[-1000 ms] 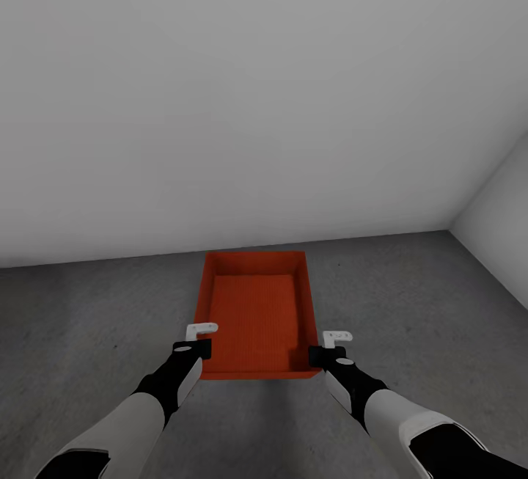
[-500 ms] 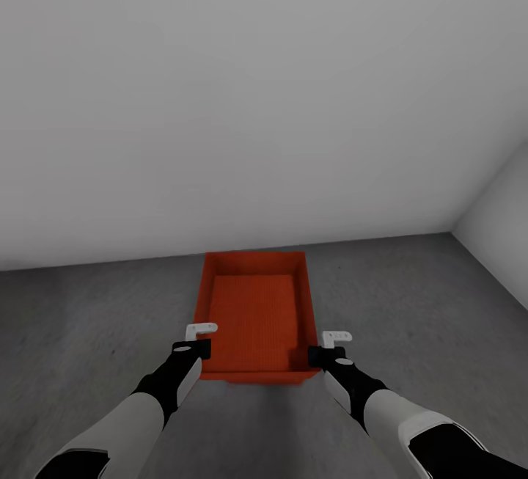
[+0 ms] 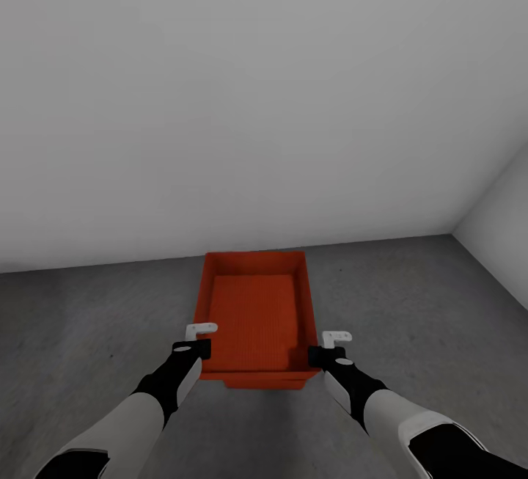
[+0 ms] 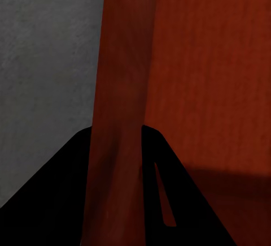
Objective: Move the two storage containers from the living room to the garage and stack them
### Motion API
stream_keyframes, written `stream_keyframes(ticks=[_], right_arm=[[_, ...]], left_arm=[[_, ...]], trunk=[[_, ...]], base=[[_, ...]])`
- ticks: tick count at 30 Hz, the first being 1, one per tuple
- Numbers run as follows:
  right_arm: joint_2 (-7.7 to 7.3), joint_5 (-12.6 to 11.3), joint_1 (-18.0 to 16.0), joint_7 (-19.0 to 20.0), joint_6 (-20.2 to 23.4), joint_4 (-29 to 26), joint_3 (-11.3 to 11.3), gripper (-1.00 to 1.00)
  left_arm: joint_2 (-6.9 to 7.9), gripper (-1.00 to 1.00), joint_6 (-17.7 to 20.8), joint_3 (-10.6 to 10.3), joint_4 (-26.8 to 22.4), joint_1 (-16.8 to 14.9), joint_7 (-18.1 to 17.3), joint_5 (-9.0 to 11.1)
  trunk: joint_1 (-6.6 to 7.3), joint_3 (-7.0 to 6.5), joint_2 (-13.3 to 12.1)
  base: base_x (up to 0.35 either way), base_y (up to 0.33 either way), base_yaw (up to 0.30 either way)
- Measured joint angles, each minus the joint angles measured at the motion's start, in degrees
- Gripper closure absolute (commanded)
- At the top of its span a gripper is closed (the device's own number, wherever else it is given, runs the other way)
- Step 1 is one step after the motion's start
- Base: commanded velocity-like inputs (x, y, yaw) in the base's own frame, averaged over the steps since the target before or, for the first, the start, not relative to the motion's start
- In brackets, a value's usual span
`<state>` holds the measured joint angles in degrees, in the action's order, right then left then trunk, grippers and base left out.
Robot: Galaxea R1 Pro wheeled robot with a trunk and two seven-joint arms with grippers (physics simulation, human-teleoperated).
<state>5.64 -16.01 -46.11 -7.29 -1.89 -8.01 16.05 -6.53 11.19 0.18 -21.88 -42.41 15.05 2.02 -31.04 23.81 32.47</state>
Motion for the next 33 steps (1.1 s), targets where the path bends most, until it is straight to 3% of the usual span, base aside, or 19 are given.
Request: stream_keyframes(ticks=[19,33], right_arm=[[0.09,0.0,0.0,-0.1,0.0,0.0,0.0,1.00],[0.07,-0.1,0.0,-0.1,0.1,0.0,0.1,1.00]], left_arm=[[0.09,1.00,0.0,0.0,0.0,0.0,-0.1,0.0],[0.09,1.00,0.0,0.0,0.0,0.0,-0.1,0.1]], trunk=[[0.00,0.00,0.0],[0.00,0.00,0.0]], base=[[0.107,0.000,-0.003],[0.004,0.000,-0.118]])
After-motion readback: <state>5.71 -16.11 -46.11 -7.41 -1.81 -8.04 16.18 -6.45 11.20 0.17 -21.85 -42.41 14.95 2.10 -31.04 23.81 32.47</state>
